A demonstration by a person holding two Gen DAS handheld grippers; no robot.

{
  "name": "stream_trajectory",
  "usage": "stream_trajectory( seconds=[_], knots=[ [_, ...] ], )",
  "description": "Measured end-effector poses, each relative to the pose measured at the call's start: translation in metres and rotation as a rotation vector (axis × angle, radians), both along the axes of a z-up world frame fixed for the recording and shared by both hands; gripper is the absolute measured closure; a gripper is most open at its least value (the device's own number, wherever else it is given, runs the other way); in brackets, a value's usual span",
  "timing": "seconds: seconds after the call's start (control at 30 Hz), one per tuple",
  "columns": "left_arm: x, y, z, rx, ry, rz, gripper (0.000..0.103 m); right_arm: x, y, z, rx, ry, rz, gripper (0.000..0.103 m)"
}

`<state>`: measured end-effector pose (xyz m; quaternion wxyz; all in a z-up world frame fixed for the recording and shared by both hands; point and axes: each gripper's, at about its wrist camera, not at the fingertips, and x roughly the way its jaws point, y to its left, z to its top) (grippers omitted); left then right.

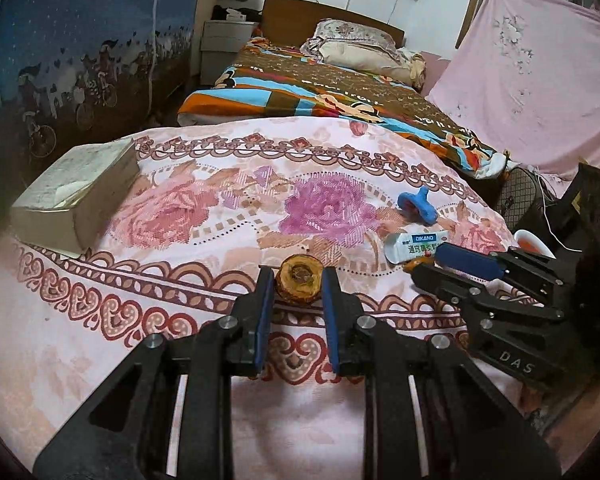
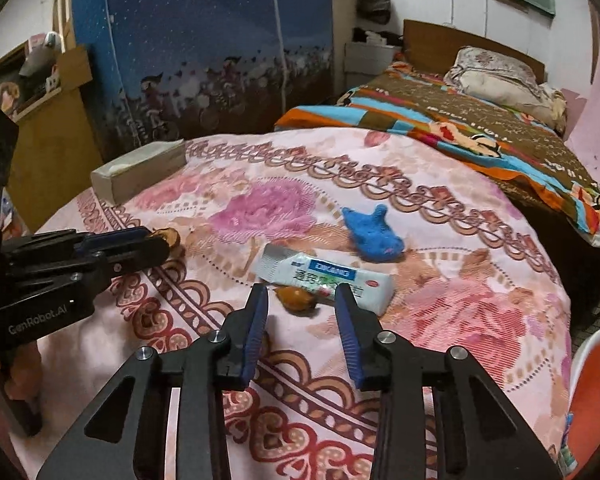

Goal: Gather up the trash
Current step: 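Grasp the brown ring snack with the left tool while the right tool grasps a small orange piece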

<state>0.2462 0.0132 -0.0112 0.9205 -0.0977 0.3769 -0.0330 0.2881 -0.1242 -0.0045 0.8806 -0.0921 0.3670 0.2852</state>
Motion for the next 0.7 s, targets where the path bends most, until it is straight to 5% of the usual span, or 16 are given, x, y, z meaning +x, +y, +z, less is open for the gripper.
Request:
stream_trajectory(
  seconds=[0.1, 0.37, 0.7],
  knots=[
    [-0.001, -0.001, 0.000, 0.000, -0.001, -0.003, 0.095, 0.003, 0.005, -0.004, -0.016, 0.016, 0.007, 0.085],
    [-0.005, -0.003, 0.006, 0.014, -0.035, -0.012, 0.095, -0.001, 0.003, -0.002, -0.006, -0.004, 0.013, 0.086],
    [-0.032, -0.015, 0.032, 0.033, -0.238, -0.036, 0.095, -0.029, -0.029, 0.029, 0.150, -0.211, -0.062, 0.086]
  ],
)
